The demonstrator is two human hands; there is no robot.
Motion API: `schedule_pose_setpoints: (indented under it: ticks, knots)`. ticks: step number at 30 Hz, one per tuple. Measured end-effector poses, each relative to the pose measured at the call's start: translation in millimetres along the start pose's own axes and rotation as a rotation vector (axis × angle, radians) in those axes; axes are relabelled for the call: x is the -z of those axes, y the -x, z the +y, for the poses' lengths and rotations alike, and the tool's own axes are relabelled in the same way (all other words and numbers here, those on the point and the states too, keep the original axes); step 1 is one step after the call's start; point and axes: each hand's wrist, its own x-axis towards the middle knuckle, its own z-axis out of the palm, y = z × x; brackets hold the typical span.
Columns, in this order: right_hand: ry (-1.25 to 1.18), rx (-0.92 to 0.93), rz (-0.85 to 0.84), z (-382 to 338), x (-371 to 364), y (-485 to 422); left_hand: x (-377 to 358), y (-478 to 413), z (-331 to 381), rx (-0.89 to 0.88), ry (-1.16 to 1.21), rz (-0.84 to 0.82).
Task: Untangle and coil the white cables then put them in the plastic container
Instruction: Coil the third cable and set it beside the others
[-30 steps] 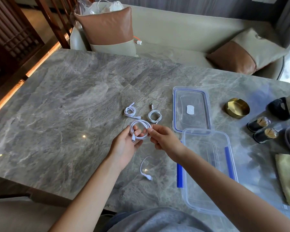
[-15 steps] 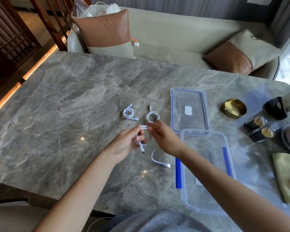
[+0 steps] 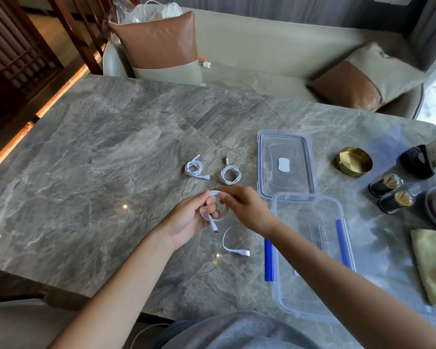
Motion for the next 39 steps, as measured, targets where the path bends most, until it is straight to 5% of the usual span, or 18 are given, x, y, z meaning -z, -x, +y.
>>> schedule_pose_setpoints:
  ticks: [8, 14, 17, 25, 30, 39]
  knots:
    - [-0.838, -0.391, -0.029, 9.4, -8.3, 7.0, -12.2, -6.0, -16.8, -0.126, 0.199, 0.030]
    - [-0.964, -0.420, -0.112, 14.9, -1.4, 5.8, -10.9, -6.6, -23.9, -0.133, 0.279, 0.000]
    - [-0.872, -0.383, -0.163, 12.7, 9.4, 7.6, 2.3, -4.2, -16.2, -0.034, 0.169, -0.040]
    - [-0.345, -0.201, -0.332, 0.6, 24.6, -0.8, 7.3, -1.8, 27.1, 0.066, -0.714, -0.118]
    - [-0.239, -0.151, -0.244, -0.2, 25.5, -9.4, -5.2, -9.6, 17.7, 0.038, -0.414, -0.039]
    - [-0.777, -0.373, -0.174, 17.6, 10.3, 1.5, -16.4, -24.5, -8.5, -0.166, -0.034, 0.443]
